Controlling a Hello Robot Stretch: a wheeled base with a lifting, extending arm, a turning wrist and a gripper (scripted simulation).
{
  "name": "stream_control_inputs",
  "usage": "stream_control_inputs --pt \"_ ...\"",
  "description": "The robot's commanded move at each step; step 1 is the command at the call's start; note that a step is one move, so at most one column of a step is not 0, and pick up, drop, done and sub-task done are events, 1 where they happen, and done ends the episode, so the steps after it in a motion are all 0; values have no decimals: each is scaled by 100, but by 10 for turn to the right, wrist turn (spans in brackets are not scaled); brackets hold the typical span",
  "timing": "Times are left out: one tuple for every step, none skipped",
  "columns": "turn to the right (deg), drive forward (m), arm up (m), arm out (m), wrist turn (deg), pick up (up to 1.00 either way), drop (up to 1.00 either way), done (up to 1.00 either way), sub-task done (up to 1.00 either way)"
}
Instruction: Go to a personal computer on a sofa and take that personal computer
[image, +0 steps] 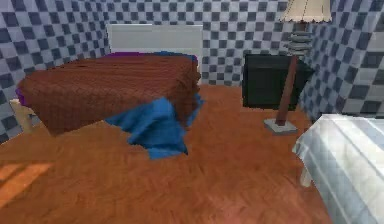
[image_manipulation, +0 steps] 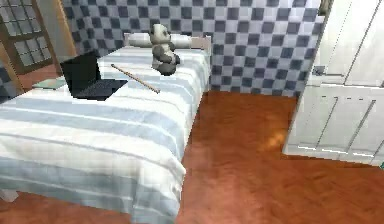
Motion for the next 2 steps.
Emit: stream_control_inputs --pt "0 100 0 0 0 0 0 0 0" --pt "0 25 0 0 0 0 0 0 0"
